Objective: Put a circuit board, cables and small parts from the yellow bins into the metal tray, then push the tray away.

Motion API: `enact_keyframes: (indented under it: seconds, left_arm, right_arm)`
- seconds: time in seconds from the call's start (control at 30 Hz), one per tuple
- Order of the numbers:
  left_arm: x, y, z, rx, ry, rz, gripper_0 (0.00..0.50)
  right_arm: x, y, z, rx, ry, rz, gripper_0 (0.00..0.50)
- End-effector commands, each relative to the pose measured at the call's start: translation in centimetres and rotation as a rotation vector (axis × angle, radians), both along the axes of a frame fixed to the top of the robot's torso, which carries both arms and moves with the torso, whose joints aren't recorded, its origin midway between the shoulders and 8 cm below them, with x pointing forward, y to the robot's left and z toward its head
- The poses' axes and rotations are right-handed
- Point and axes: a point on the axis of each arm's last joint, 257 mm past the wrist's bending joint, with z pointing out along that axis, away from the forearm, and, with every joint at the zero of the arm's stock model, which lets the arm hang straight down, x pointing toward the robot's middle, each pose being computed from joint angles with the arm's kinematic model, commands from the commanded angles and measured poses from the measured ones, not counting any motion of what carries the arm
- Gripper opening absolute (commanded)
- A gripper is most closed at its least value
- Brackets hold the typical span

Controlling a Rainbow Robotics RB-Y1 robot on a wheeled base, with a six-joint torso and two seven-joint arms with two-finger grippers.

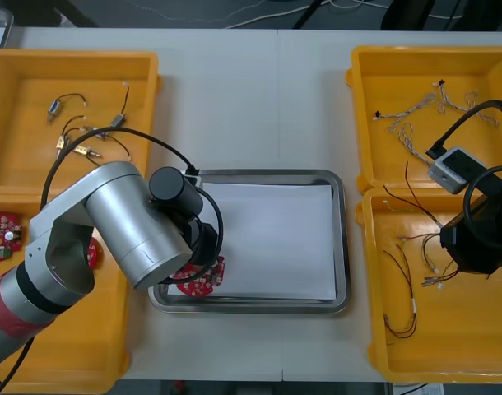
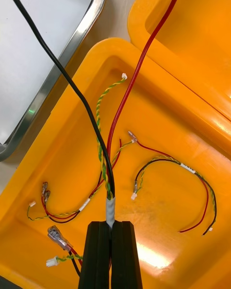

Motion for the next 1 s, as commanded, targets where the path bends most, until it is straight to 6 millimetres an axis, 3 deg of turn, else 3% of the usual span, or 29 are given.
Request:
enact_keyframes:
  seconds: [0.03, 0.8, 0.83, 0.9, 0.93, 0.97, 1.0]
  left_arm:
    - [-0.33, 0.84, -0.74, 0.024, -0.007, -0.019, 0.000]
    - [-0.30, 0.81, -1.19, 0.016, -0.014, -0.017, 0.000]
    - [-0.28, 0.78, -1.18, 0.015, -0.015, -0.018, 0.011]
    - [-0.26, 0.75, -1.17, 0.014, -0.016, -0.018, 0.138]
    - [-0.24, 0.72, -1.16, 0.013, -0.017, -0.019, 0.227]
    - [-0.19, 0.71, -1.13, 0.013, -0.019, -0.019, 0.279]
    - [-0.20, 0.66, -1.13, 0.010, -0.019, -0.019, 0.292]
  right_arm:
    - [0.21, -0.20, 1.12, -0.065, -0.038, 0.061, 0.000]
    - [0.21, -0.20, 1.12, -0.065, -0.038, 0.061, 0.000]
    - [0.21, -0.20, 1.12, -0.065, -0.038, 0.061, 0.000]
    - [0.21, -0.20, 1.12, -0.065, -0.038, 0.061, 0.000]
    - [0.21, -0.20, 1.12, -0.065, -0.038, 0.061, 0.000]
    - [0.21, -0.20, 1.12, -0.065, -0.038, 0.061, 0.000]
    - [0.21, -0.20, 1.12, -0.065, -0.038, 0.061, 0.000]
